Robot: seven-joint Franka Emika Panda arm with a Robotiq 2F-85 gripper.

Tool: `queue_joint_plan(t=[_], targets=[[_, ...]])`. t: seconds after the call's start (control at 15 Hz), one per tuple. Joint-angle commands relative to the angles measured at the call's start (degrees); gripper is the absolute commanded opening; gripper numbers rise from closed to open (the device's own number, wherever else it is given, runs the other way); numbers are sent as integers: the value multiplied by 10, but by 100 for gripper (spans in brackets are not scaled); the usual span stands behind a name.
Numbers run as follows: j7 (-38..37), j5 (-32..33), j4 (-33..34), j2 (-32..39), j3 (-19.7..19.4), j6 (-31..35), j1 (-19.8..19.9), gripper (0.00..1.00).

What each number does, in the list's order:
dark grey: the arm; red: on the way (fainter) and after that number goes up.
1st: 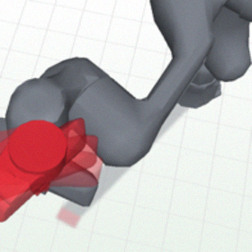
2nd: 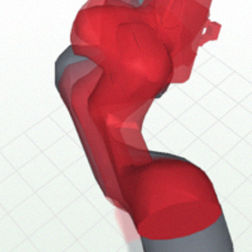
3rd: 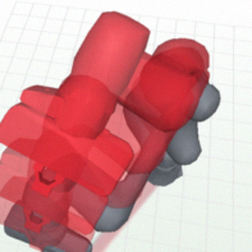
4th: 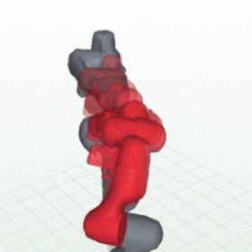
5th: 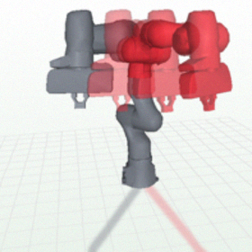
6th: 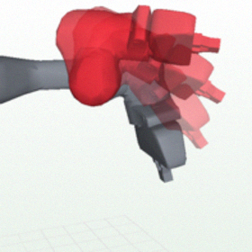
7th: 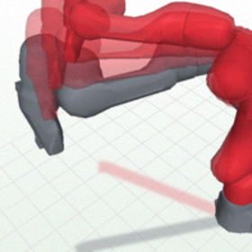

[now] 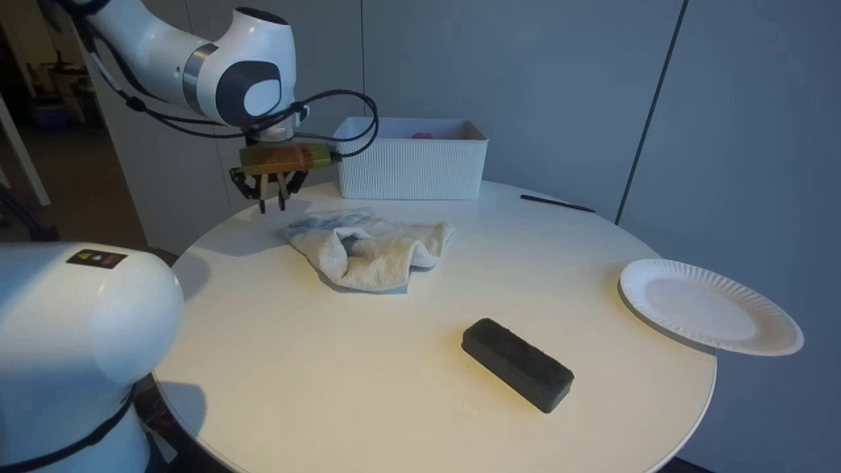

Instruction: Pick up the white towel from the white basket and put it on the table, fold the white towel twice

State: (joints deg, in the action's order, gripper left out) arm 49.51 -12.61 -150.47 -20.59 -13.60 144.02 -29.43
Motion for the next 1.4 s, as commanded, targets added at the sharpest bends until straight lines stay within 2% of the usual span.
queue_joint_plan(t=[0.0, 0.27, 0.47, 0.6, 0.87, 1.07, 1.2, 1.33], targets=[[8, 82, 79, 39, 59, -124, 91, 70], [-56, 245, 99, 36, 107, -127, 200, 98], [-130, 340, 97, 41, 117, -127, 261, 100], [-181, 378, 93, 38, 120, -158, 285, 100], [-169, 323, 106, 47, 103, -302, 283, 100], [-143, 266, 122, 52, 89, -376, 280, 100], [-99, 211, 130, 49, 77, -408, 275, 100], [-49, 159, 134, 43, 66, -410, 273, 100]])
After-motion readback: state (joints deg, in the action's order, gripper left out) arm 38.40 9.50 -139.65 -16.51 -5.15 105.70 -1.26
